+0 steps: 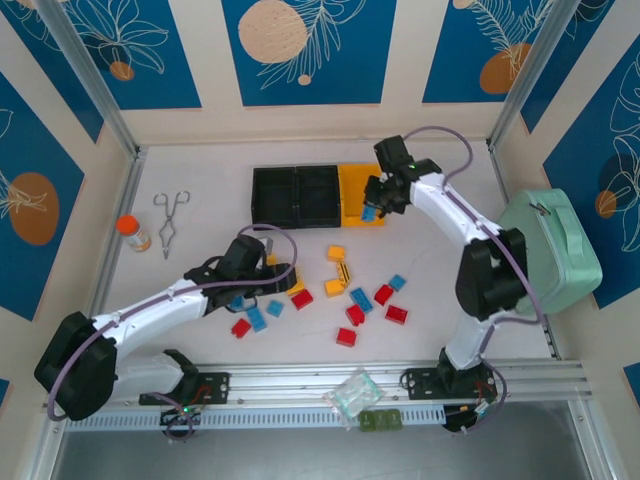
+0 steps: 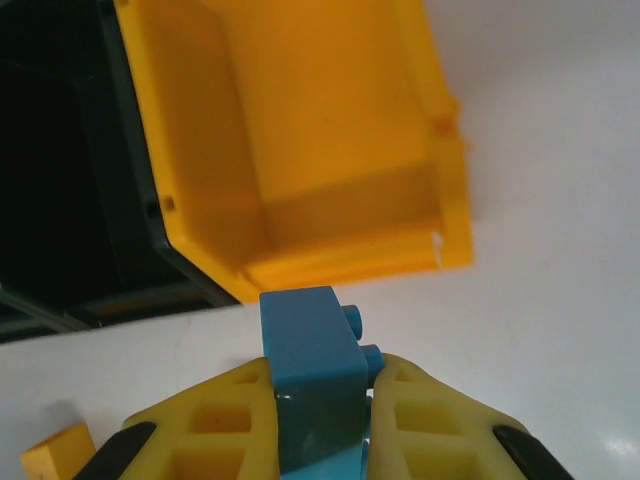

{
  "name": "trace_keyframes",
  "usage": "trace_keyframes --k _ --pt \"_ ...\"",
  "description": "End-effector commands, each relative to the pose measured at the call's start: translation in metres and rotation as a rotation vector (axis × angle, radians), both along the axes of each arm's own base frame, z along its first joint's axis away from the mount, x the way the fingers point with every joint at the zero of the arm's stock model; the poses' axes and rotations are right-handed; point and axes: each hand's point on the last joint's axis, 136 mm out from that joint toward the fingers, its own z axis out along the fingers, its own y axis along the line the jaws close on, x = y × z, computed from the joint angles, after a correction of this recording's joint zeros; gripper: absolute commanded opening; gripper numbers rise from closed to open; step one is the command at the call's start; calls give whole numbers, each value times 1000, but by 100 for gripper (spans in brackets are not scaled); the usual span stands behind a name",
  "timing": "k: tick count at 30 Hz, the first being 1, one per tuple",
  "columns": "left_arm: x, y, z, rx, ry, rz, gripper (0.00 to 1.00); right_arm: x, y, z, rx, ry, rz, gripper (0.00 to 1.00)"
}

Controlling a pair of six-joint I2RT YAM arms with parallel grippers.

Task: Sort the legos into containers by color
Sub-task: Place the lego in the container.

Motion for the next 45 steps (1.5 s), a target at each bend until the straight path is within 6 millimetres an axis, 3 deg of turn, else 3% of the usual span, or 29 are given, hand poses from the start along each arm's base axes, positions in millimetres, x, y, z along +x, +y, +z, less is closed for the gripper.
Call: trace_keyframes --k 1,10,20,24,28,33,37,41,45 --pt "-7 7 -5 22 10 20 67 16 4 -11 -85 40 68 12" --pt "-12 15 -12 39 26 40 67 63 7 -40 -196 85 77 12" --pt "-14 17 -16 42 37 49 67 75 6 -65 -263 142 91 16" --pt "-14 19 -16 52 39 53 67 76 9 -61 -260 142 102 28" --pt "-14 21 -14 55 32 62 68 75 11 -41 -247 112 94 38" --pt "-12 23 -12 65 24 71 69 61 14 -5 -217 40 94 39" --pt "-10 23 -10 68 18 71 69 36 19 19 -165 -21 105 39" --pt "-8 23 -9 81 14 66 69 3 18 29 -121 -54 122 40" --pt "-7 20 -8 94 11 44 69 -29 13 26 -81 -39 132 43"
